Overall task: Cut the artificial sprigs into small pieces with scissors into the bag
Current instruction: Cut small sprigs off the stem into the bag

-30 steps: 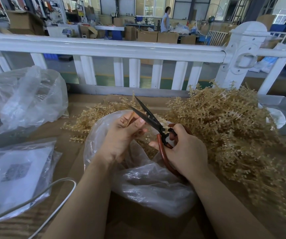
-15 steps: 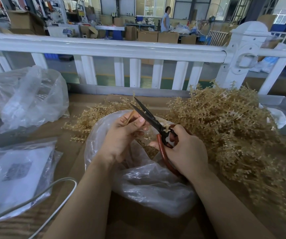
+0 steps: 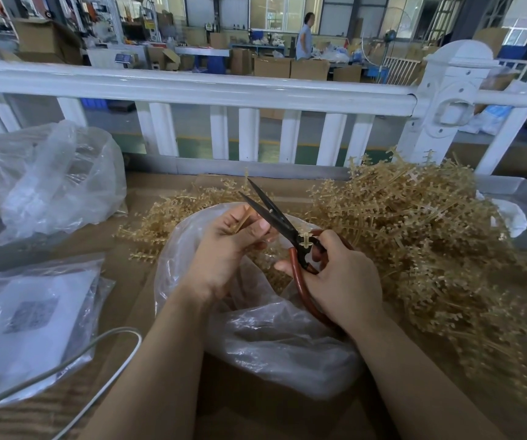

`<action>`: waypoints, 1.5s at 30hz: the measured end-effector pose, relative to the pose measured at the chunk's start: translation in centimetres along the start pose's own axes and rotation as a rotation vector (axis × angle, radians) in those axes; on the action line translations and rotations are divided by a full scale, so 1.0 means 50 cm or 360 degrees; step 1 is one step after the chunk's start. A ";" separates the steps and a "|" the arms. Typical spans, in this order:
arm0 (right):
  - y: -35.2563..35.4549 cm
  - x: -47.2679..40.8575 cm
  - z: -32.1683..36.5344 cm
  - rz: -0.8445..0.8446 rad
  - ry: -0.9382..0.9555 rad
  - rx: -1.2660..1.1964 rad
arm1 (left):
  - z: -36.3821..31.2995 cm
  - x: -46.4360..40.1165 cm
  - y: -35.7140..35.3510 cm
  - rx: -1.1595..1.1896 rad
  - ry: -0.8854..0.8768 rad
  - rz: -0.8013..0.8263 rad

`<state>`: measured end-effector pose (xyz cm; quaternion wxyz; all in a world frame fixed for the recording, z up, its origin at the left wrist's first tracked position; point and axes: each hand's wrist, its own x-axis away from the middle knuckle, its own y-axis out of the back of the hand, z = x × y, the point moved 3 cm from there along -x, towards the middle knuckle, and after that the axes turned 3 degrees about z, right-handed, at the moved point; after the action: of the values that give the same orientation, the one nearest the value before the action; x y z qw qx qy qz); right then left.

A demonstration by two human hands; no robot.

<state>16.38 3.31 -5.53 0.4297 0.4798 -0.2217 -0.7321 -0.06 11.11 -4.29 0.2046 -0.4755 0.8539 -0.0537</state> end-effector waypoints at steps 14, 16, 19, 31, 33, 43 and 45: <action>-0.002 0.000 -0.002 0.0023 -0.0029 -0.0138 | 0.005 -0.003 0.005 0.0019 0.0037 -0.0087; -0.003 0.001 -0.005 0.0015 -0.0076 -0.0225 | 0.006 -0.004 0.008 0.0072 0.0045 -0.0116; -0.006 -0.002 -0.013 0.0049 -0.0168 -0.0408 | 0.009 -0.007 0.007 0.0143 0.0075 -0.0114; -0.019 -0.013 -0.024 0.0191 -0.0314 -0.0964 | 0.013 -0.006 0.002 0.0153 0.0196 -0.0064; -0.016 -0.013 -0.021 0.0211 -0.0301 -0.1057 | 0.011 -0.006 0.002 0.0150 0.0226 -0.0107; -0.010 -0.011 -0.016 0.0289 -0.0212 -0.0931 | 0.005 -0.005 -0.008 0.0241 0.0237 -0.0118; -0.009 -0.007 -0.007 0.0304 -0.0089 -0.0803 | -0.002 -0.005 -0.006 0.0310 0.0132 -0.0226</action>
<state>16.58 3.86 -5.83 0.5966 0.3140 -0.0882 -0.7333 0.25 11.15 -4.06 0.2099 -0.5101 0.8166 -0.1703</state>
